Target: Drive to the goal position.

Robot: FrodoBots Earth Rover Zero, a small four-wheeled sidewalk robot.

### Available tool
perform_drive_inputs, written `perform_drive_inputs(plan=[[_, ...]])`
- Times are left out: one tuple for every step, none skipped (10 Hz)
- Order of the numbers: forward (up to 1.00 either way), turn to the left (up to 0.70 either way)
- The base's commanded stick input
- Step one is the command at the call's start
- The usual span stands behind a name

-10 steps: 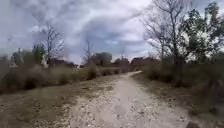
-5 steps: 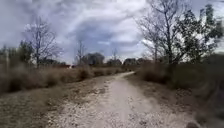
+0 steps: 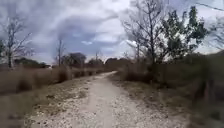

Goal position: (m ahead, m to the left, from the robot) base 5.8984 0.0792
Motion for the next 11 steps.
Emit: perform_drive_inputs(plan=[[0.50,0.00],[0.50,0.00],[0.50,0.00],[0.50,0.06],[0.50,0.36],[0.50,0.50],[0.50,0.50],[0.50,0.47],[0.50,0.15],[0.50,0.00],[0.50,0.00]])
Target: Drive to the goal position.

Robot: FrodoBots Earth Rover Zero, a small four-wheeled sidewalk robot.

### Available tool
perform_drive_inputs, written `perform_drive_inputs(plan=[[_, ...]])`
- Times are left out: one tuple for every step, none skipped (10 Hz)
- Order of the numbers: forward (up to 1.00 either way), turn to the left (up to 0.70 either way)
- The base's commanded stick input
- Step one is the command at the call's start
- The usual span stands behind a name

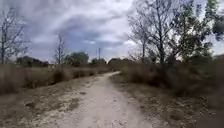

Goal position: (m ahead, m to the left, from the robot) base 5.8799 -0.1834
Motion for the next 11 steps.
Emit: perform_drive_inputs(plan=[[0.50,0.00],[0.50,0.00],[0.50,0.00],[0.50,0.00],[0.50,0.00],[0.50,0.00],[0.50,0.00],[0.50,0.00],[0.50,0.00],[0.50,0.00],[0.50,0.00]])
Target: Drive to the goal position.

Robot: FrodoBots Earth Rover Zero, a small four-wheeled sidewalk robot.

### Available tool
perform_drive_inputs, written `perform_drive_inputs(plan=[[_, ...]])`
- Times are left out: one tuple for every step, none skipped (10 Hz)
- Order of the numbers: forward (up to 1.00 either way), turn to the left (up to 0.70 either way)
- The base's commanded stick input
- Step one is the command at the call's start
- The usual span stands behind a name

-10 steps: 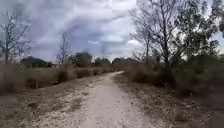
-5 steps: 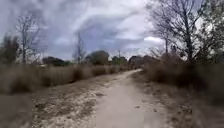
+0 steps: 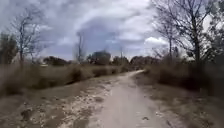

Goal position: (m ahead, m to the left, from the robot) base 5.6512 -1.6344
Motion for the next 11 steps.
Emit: perform_drive_inputs(plan=[[0.50,-0.45],[0.50,-0.50],[0.50,-0.39],[0.50,-0.03],[0.50,0.00],[0.50,0.00],[0.50,0.00],[0.50,0.00],[0.50,0.00],[0.50,0.00],[0.50,0.00]])
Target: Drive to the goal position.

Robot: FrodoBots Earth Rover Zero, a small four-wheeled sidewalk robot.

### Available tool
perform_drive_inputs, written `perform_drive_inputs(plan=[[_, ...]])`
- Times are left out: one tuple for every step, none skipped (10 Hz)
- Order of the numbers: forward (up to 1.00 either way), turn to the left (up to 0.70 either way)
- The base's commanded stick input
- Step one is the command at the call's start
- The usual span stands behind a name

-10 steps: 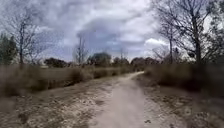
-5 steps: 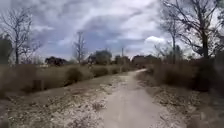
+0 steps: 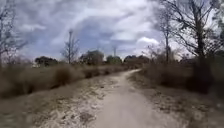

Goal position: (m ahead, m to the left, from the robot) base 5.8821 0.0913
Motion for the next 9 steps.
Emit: perform_drive_inputs(plan=[[0.50,0.00],[0.50,0.00],[0.50,0.00],[0.50,0.00],[0.50,0.00],[0.50,-0.07],[0.50,-0.38],[0.50,-0.50],[0.50,-0.50]])
